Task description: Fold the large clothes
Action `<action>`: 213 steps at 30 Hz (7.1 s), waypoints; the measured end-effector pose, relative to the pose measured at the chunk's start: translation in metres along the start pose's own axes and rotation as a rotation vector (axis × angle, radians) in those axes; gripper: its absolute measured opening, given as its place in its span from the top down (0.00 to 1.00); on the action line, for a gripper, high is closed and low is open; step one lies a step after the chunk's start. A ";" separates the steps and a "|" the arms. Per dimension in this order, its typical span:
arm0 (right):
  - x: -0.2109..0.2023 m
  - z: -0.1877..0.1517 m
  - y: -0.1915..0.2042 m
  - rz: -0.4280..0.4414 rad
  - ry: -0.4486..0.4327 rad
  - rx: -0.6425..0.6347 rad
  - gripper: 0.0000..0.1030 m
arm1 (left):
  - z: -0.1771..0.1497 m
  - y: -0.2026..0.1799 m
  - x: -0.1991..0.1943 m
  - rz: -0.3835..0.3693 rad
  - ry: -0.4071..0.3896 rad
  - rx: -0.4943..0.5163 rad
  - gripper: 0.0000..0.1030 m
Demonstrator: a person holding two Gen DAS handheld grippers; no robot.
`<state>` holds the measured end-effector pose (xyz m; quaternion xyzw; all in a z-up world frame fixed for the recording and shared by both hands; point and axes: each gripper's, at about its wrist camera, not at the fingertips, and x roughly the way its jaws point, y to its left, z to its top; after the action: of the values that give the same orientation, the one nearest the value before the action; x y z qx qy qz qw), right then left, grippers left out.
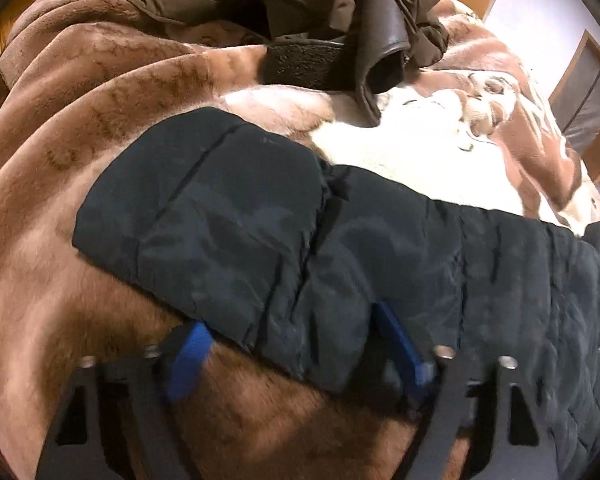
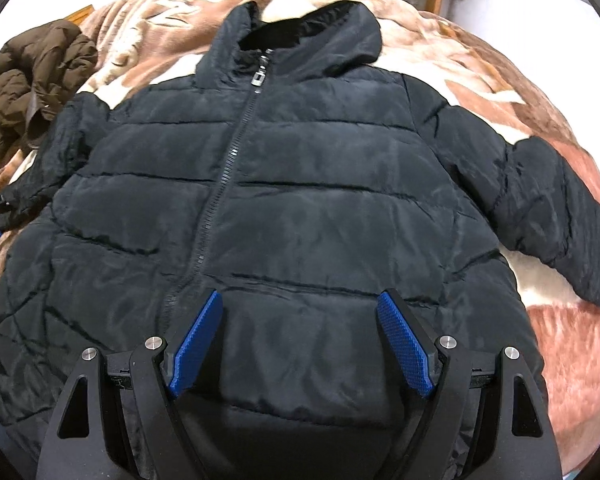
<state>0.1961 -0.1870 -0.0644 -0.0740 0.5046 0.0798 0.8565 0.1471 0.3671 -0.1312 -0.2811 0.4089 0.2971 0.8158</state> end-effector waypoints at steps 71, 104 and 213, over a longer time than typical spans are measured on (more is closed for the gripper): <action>0.083 0.081 -0.077 0.026 -0.038 0.137 0.61 | -0.097 -0.330 0.010 -0.344 0.098 0.663 0.39; -0.182 -0.082 -0.075 0.079 -0.323 0.220 0.54 | -0.190 -0.186 -0.315 -0.598 -0.015 0.568 0.40; 0.073 0.081 -0.151 0.098 -0.081 0.241 0.66 | -0.160 -0.370 -0.038 -0.380 0.070 0.716 0.60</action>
<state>0.3325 -0.3135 -0.0822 0.0573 0.4787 0.0633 0.8738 0.3125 -0.0010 -0.1010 -0.0597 0.4548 -0.0298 0.8881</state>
